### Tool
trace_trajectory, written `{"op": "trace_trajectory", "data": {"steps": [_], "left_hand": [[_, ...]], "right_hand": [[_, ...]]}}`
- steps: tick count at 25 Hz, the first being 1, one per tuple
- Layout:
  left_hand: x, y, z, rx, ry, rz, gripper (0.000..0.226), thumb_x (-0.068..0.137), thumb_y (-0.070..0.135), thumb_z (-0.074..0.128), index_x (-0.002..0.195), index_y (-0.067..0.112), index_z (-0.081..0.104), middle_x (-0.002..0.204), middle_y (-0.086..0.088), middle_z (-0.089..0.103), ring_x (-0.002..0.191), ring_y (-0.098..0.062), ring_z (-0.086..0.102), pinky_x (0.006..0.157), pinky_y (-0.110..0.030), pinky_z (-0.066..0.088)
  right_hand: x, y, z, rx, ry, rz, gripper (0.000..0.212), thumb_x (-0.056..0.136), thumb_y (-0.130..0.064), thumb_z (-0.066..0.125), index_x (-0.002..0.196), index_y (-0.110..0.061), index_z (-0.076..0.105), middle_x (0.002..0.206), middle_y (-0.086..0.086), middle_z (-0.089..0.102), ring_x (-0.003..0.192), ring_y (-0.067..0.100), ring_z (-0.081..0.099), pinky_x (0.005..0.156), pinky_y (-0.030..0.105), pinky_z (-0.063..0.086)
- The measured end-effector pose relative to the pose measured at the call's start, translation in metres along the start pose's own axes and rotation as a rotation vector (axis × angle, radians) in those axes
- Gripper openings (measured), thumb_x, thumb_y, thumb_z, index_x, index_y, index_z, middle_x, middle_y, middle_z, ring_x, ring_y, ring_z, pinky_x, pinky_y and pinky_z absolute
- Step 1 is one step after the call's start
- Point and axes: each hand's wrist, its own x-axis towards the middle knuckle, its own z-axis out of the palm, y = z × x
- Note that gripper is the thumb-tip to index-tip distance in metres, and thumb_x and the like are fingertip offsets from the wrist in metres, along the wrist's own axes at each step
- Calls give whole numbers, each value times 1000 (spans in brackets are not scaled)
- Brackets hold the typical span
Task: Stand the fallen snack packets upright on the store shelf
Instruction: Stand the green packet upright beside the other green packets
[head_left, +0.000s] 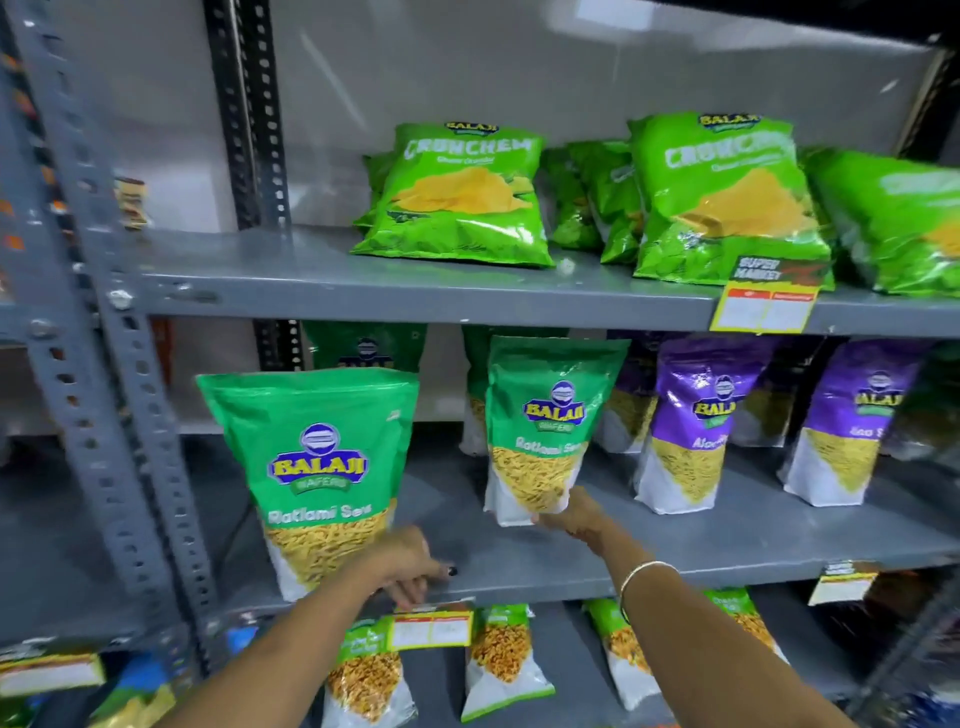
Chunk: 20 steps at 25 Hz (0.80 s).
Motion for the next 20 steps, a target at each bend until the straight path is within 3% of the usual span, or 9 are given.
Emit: {"op": "trace_trajectory", "data": {"steps": [1,2,4,5,9,13,15,18,20], "left_hand": [[16,15,11,-58,96,67,17,86,27,61,80,14,52,94,-17,65,81,-24,63,89,-41,51],[28,29,18,-115,171,125,22,84,27,64,100,15,56,110,-17,61,98,-24,60,97,-39,45],[53,59,34,-275,274,153,75,79,20,70,142,8,31,149,-14,36,135,-23,38,105,-26,32],[64,70,40,-336,329,160,87,76,16,73,146,7,22,153,-10,30,139,-23,33,103,-24,31],[103,82,55,-444,455,171,69,71,3,75,132,0,42,136,-12,52,109,-15,50,85,-23,39],[104,78,61,-461,528,124,59,68,8,78,121,5,51,129,-14,60,114,-27,58,96,-39,47],[97,79,63,-408,553,119,57,69,10,78,120,4,52,127,-14,61,114,-29,58,94,-37,47],[79,78,74,-343,544,105,55,71,14,76,119,3,53,126,-14,61,113,-29,58,87,-35,46],[66,74,82,-282,554,101,55,72,18,76,120,4,52,126,-12,61,113,-28,57,81,-30,43]], "right_hand": [[10,8,-11,-28,33,-7,114,52,-44,86,141,-3,28,140,14,44,125,30,47,102,37,45],[20,14,-18,-38,59,-37,109,61,-39,83,144,-3,21,147,16,34,136,32,35,111,42,35],[46,26,-30,40,16,-123,113,55,-39,83,144,-7,20,149,14,33,139,31,30,114,45,30],[56,29,-33,132,-34,-157,115,46,-40,85,139,-10,26,147,12,38,137,30,35,113,47,33],[90,44,-31,367,-273,-236,83,59,4,81,127,-11,38,135,10,51,124,25,50,102,35,46],[88,42,-33,462,-333,-354,75,66,22,68,131,-2,39,120,7,54,110,20,52,70,5,53],[84,47,-33,468,-344,-354,79,66,19,70,134,-2,36,125,8,54,114,22,52,75,8,54],[67,55,-32,436,-317,-318,88,63,9,77,137,-9,33,136,9,50,121,20,49,99,30,46],[54,61,-31,402,-310,-321,89,64,7,78,138,-12,32,134,7,51,122,20,48,102,33,43]]}}
